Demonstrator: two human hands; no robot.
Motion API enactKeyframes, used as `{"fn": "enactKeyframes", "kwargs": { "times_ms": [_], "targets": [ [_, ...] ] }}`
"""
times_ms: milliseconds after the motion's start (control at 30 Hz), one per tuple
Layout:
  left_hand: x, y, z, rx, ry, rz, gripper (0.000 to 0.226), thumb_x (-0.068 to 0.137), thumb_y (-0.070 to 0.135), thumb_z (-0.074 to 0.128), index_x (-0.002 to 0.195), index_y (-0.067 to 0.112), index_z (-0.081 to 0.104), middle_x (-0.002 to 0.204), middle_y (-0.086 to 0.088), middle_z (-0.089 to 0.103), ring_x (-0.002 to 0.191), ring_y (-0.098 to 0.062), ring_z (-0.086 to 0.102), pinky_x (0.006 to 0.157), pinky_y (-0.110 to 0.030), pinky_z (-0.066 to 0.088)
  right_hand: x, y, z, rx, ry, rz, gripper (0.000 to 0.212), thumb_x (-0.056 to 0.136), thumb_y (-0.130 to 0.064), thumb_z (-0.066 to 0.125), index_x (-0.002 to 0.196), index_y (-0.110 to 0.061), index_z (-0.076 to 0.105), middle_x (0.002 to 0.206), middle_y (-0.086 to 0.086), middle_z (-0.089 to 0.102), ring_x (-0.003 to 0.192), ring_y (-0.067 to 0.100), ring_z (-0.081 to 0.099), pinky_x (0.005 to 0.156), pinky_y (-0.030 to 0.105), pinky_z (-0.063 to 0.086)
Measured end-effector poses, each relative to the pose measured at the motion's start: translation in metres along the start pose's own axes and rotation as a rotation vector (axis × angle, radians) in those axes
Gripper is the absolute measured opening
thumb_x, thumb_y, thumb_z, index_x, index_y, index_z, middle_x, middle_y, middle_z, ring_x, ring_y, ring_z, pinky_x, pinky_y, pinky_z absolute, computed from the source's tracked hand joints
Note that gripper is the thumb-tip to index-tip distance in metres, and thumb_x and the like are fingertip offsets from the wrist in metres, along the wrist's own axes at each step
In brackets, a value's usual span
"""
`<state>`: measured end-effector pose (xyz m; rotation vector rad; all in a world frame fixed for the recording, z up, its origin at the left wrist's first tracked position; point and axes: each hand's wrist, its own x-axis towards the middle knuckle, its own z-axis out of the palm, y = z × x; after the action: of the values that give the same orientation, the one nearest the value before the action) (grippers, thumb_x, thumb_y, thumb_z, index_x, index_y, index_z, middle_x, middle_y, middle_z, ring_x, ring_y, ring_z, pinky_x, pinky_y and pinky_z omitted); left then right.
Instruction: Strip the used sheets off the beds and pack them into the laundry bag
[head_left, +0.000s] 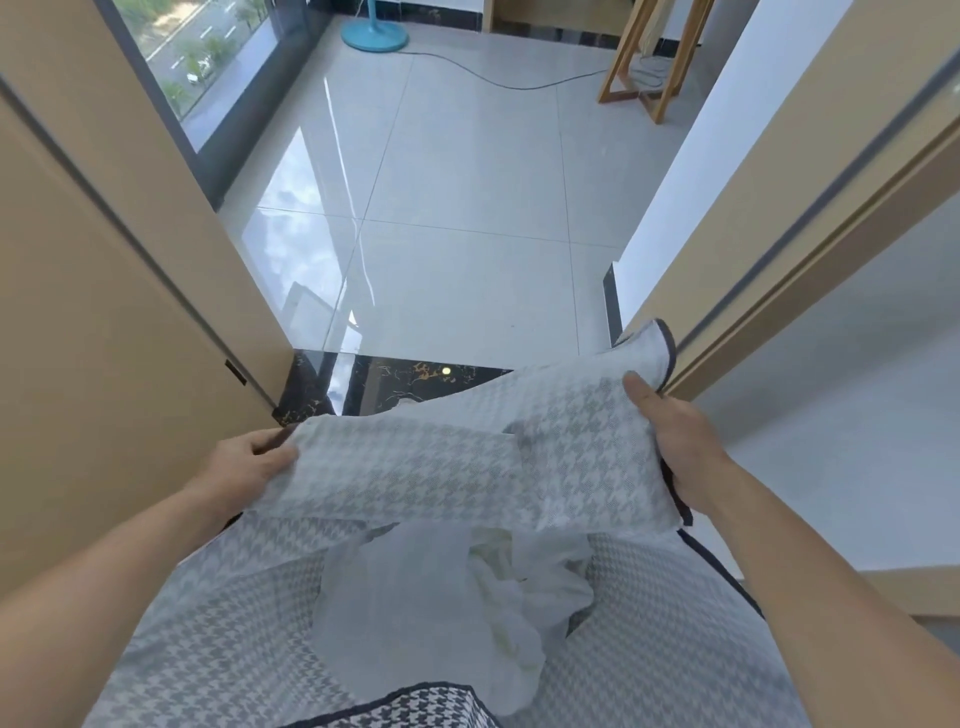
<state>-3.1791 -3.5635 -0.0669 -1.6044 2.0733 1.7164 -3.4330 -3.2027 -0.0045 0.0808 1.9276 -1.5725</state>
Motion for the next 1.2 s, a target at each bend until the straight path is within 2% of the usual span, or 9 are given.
{"fn": "enactKeyframes", "kwargs": {
  "times_ms": [167,300,533,733,800,933,1067,1133,1200],
  "targets": [
    [0.003,0.023,-0.011,-0.079,0.159,0.057,0.016,0.097,0.003,0.054,0.085,0.009,0.062,0.085,-0.013,0.061,0.068,-0.024,0.055,0.055,-0.028,0.049,0.001,0.008,0.001,-0.137,0.15,-0.006,0.012,0.09,-0.017,0.072,0.099,-0.009,0.074,0.102,0.012,0.076,0.092,0.032,0.074,0.09,0.054,0.058],
    [0.004,0.033,-0.029,-0.127,0.216,0.107,0.013,0.09,0.008,0.059,0.079,0.015,0.061,0.087,-0.011,0.062,0.083,-0.031,0.06,0.079,-0.046,0.053,0.0,0.008,0.007,-0.164,0.218,-0.026,0.008,0.092,-0.013,0.07,0.1,-0.013,0.072,0.1,0.01,0.076,0.09,0.031,0.074,0.087,0.053,0.059],
    [0.002,0.082,-0.049,-0.339,0.177,0.316,0.016,0.091,0.004,0.062,0.088,0.02,0.06,0.089,-0.004,0.064,0.078,-0.024,0.064,0.068,-0.036,0.056,-0.003,-0.048,0.013,-0.079,0.316,-0.347,0.008,0.096,-0.015,0.067,0.104,-0.015,0.068,0.096,0.004,0.072,0.081,0.02,0.072,0.073,0.037,0.061],
    [-0.012,0.115,-0.053,-0.49,0.322,0.472,0.015,0.091,0.008,0.066,0.091,0.022,0.061,0.089,0.002,0.066,0.078,-0.014,0.064,0.067,-0.027,0.057,-0.002,-0.104,0.017,0.073,0.349,-0.455,0.007,0.092,-0.013,0.069,0.091,-0.019,0.071,0.102,0.01,0.074,0.093,0.027,0.073,0.08,0.043,0.061],
    [-0.012,0.105,-0.049,-0.335,0.337,0.405,0.011,0.091,0.014,0.069,0.098,0.019,0.061,0.091,0.004,0.066,0.086,-0.018,0.063,0.072,-0.027,0.054,0.001,-0.099,0.021,0.001,0.441,-0.442,0.012,0.089,-0.022,0.071,0.079,-0.022,0.065,0.083,0.0,0.068,0.074,0.014,0.068,0.074,0.037,0.059],
    [-0.025,0.069,-0.023,0.055,0.168,0.167,0.069,0.087,0.022,0.077,0.143,0.007,0.041,0.122,0.003,0.057,0.111,-0.018,0.05,0.094,-0.037,0.043,0.009,-0.048,0.03,-0.219,0.474,-0.329,0.018,0.087,-0.034,0.07,0.088,-0.022,0.057,0.083,-0.005,0.06,0.074,0.018,0.059,0.074,0.037,0.051],
    [-0.043,0.015,0.02,0.526,0.009,0.006,0.119,0.074,0.044,0.084,0.159,0.022,0.004,0.161,-0.008,0.025,0.146,-0.032,0.03,0.117,-0.052,0.03,0.002,0.01,0.044,-0.489,0.45,-0.244,0.049,0.087,-0.026,0.075,0.129,-0.018,0.052,0.113,-0.003,0.061,0.101,0.023,0.059,0.082,0.036,0.046],
    [-0.041,-0.012,0.03,0.812,0.049,0.064,0.122,0.077,0.053,0.076,0.157,0.031,-0.013,0.166,-0.008,0.006,0.152,-0.031,0.012,0.119,-0.057,0.024,0.003,0.035,0.052,-0.783,0.542,-0.259,0.075,0.081,-0.03,0.08,0.143,-0.012,0.042,0.143,0.011,0.049,0.13,0.035,0.046,0.102,0.051,0.042],
    [-0.039,-0.02,0.035,1.028,0.052,0.23,0.113,0.088,0.047,0.062,0.149,0.036,-0.032,0.165,-0.008,-0.018,0.153,-0.028,-0.015,0.121,-0.058,0.012,-0.002,0.053,0.058,-1.008,0.602,-0.473,0.086,0.08,-0.03,0.078,0.149,-0.008,0.032,0.158,0.019,0.026,0.145,0.037,0.026,0.113,0.059,0.027]
  ]
}}
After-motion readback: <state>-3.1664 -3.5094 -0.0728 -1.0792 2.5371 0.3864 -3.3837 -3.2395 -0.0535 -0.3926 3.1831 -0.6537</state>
